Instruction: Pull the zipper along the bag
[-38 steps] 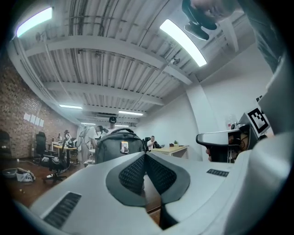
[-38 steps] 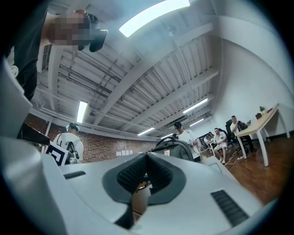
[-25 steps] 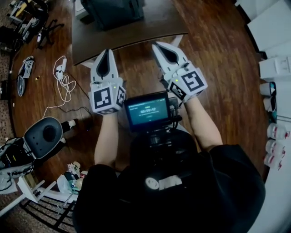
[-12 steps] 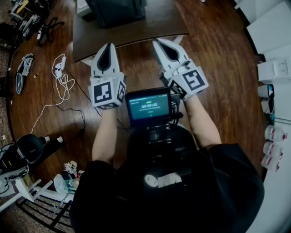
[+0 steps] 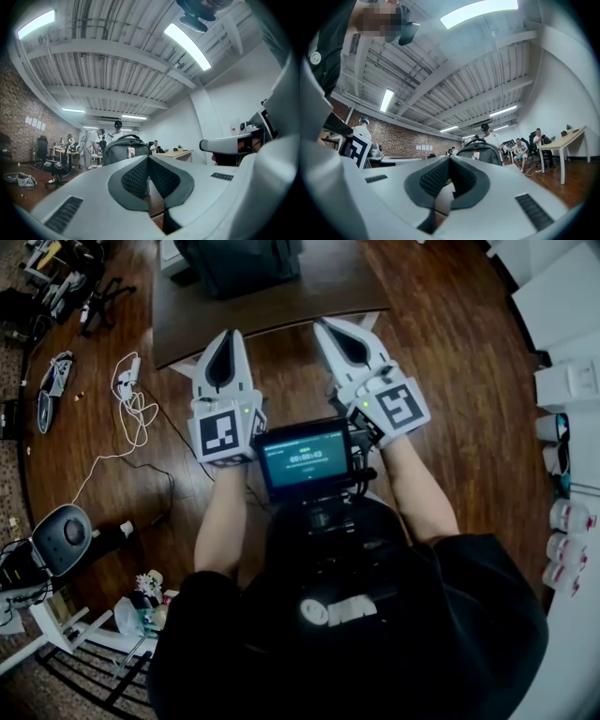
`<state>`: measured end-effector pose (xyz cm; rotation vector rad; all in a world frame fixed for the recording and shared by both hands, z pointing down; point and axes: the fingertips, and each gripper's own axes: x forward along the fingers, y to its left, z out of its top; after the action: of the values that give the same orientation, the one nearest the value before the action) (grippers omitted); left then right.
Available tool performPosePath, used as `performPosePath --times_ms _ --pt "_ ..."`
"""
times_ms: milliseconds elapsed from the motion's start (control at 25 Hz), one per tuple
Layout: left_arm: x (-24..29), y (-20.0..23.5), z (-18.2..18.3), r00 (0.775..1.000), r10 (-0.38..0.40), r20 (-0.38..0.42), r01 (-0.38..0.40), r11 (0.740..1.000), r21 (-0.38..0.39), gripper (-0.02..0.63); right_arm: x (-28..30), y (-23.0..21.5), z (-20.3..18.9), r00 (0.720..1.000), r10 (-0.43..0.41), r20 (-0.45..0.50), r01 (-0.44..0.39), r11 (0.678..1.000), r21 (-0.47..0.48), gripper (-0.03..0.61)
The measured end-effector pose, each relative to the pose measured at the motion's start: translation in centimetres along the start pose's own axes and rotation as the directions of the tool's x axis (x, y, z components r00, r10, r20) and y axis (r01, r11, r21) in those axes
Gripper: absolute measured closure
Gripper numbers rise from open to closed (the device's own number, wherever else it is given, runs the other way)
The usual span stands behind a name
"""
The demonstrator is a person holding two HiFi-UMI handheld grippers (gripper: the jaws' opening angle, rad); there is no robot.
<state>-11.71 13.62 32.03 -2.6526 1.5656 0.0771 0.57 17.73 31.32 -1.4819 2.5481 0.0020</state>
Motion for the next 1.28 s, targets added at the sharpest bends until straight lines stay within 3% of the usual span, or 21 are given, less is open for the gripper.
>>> performPosePath --times_ms 120,560,1280 --pt "-0.2 -0.1 -0.1 1.0 0.004 -0.005 -0.004 0.999 0.039 0.612 0.0 0.0 -0.1 1.0 -0.019 0.002 0.019 1.0 -0.012 0.569" --pt "-0.5 0.0 -0.4 1.0 0.016 -0.014 -0.015 0.999 0.038 0.612 -0.2 -0.9 -0.4 0.996 -0.089 -0.007 0.089 0.996 -0.026 0.569" --pt "-0.2 -0.3 -0.7 1.0 -0.005 -0.021 0.006 0.999 0.047 0.612 -0.2 -1.0 -0.2 0.997 -0.083 0.002 0.083 0.996 -0.012 0.569"
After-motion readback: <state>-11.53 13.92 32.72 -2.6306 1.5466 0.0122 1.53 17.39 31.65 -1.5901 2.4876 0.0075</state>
